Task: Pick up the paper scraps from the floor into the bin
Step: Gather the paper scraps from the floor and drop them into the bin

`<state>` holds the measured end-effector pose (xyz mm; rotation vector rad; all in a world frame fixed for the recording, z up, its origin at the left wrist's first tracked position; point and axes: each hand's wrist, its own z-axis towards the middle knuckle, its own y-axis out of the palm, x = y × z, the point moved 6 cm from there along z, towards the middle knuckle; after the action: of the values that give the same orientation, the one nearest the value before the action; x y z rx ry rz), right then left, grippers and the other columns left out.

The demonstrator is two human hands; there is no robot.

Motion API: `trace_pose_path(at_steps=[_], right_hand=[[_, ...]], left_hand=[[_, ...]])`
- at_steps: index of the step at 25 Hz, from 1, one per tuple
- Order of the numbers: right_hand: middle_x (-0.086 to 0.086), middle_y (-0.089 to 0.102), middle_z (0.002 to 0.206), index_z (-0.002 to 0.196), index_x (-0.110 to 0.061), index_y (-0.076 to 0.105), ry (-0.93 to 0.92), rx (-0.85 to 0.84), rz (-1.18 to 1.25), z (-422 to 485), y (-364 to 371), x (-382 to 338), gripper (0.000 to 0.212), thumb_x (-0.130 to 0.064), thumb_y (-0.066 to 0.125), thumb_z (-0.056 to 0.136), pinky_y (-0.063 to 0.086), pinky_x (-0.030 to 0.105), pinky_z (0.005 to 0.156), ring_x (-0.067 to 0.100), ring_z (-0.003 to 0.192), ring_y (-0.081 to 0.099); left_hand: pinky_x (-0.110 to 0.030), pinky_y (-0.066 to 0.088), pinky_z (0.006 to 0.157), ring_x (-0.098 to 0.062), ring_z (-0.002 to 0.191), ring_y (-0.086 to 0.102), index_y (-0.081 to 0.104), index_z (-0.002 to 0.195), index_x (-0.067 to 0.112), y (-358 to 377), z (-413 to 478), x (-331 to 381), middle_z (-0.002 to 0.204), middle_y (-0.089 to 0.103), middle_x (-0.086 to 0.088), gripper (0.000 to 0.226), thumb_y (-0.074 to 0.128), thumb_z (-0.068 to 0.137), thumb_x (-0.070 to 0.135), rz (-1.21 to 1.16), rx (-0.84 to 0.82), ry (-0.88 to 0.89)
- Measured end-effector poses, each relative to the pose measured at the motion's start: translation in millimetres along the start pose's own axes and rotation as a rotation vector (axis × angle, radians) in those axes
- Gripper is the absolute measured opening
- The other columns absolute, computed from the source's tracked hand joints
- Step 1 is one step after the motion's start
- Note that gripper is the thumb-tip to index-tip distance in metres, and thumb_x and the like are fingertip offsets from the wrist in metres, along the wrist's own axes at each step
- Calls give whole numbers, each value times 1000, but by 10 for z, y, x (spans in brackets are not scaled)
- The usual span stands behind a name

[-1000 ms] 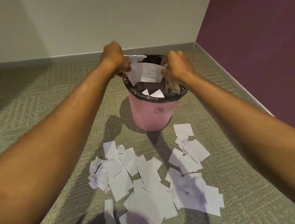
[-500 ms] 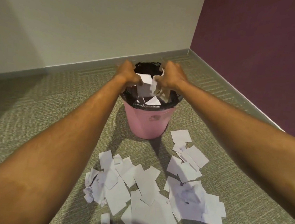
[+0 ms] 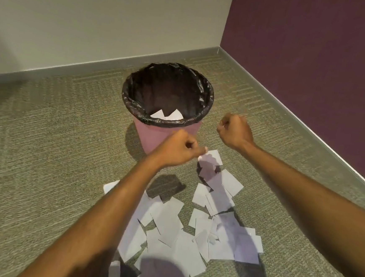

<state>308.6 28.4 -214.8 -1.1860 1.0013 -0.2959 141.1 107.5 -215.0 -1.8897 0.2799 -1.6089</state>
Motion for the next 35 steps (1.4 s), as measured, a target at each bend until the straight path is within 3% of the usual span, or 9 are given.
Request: trace_pose_path(at_steps=[2,6,12,17,21,24,29,32,35], right_hand=[[8,60,123,118,-13,59,41,-199,-147,-159,303,422,34,-27,68,89,51,38,88,24,105,58],[14,43,143,141,-8,40,119,-445,-300,-471,727,1064,76,-46,71,83,44,42,102,33,124,48],[15,25,156,152,-12,18,137,-554,-379,-654,1198,1535,105,-63,69,75,34,49,109,34,140,31],[16,21,156,151,-16,16,91,-566,-426,-691,1447,1542,99,-61,67,78,32,53,108,36,141,26],[18,30,146,150,-23,19,-2,-534,-527,-680,1568,1517,84,-55,63,86,42,50,97,40,130,37],[19,40,137,145,-20,29,-109,-496,-555,-611,1551,1437,64,-43,58,93,46,45,91,40,119,46],[17,54,119,133,-12,42,-263,-466,-631,-624,1478,1332,45,-21,60,93,48,40,77,37,100,61],[18,59,108,122,-6,46,-379,-468,-644,-659,1451,1213,26,-17,48,98,39,38,66,37,92,64],[18,62,103,121,-3,46,-419,-468,-641,-656,1381,1170,27,-6,46,95,37,37,62,36,87,66]], left_hand=[[-29,53,75,-14,81,66,69,98,9,591,51,-371,97,70,-6,26,67,85,31,72,-93,-104],[-39,48,97,-34,119,54,48,135,8,1446,-104,-1090,133,52,-16,72,75,76,39,-33,-77,-492],[-41,30,108,-32,131,35,31,143,12,1997,-144,-1070,140,39,-12,100,67,67,68,282,18,-525],[-42,39,100,-34,120,42,31,141,6,2247,-11,-962,136,40,-17,112,67,61,76,520,99,-508],[-39,41,96,-34,114,43,44,129,11,2350,26,-958,131,40,-20,81,76,70,55,621,111,-471],[-36,43,93,-30,108,45,49,123,18,2328,81,-958,120,43,-13,60,79,74,35,552,127,-420],[-37,48,93,-30,110,50,52,120,20,2347,185,-1043,116,49,-11,50,67,76,1,222,118,-422],[-40,50,87,-29,102,61,61,105,18,2356,223,-1124,108,65,-7,34,64,76,1,63,103,-429],[-35,53,82,-25,95,66,68,94,23,2283,210,-1187,100,72,-2,28,66,73,5,-2,118,-480]])
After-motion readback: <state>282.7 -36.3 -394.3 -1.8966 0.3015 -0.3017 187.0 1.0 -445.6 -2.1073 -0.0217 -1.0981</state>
